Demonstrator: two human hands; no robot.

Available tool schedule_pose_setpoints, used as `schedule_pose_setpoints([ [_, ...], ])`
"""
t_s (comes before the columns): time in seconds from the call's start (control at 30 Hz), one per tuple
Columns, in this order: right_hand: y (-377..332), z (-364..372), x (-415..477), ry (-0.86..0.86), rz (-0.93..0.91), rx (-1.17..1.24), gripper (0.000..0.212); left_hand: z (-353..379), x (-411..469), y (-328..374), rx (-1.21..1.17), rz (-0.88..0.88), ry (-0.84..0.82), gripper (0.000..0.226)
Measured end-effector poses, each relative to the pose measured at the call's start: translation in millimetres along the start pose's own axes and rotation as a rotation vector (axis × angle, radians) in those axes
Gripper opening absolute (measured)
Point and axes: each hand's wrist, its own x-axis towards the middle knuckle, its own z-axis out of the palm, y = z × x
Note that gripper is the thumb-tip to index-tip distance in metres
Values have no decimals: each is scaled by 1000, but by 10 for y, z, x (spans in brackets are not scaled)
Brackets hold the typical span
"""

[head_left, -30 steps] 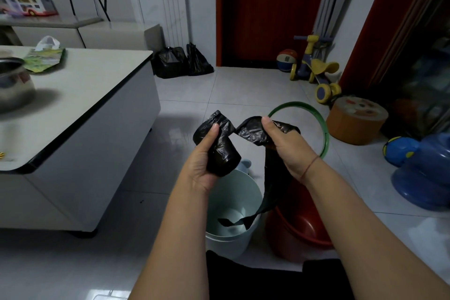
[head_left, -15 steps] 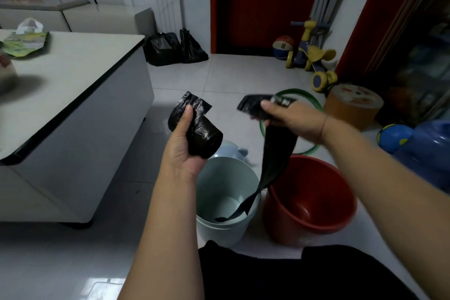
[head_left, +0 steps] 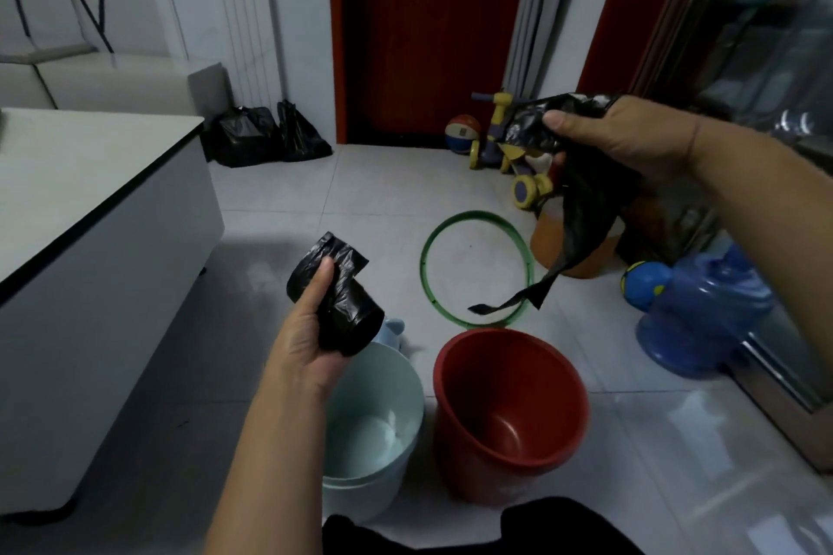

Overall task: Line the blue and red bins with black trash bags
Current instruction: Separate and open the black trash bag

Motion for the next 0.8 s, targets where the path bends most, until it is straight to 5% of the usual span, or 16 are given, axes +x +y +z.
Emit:
schedule_pose_setpoints([
  [0.1, 122, 123, -35, -48, 1, -107, 60, 69, -35, -50, 29, -14, -2, 20],
  [0.2, 311, 415, -127, -119, -2, -103, 44, 82, -26, -91, 70, -6, 1, 15],
  [0.53, 983, 1224, -447, -206, 138, 18, 44, 47, 81, -136, 108, 5, 11, 33],
  [0.7, 1297, 1682, -729, -277, 215, 117, 8, 51, 108, -163, 177, -12, 7, 15],
  [0.8, 1532, 2072, -971, -353, 230, 170, 18, 55, 130, -183, 231, -15, 10, 17],
])
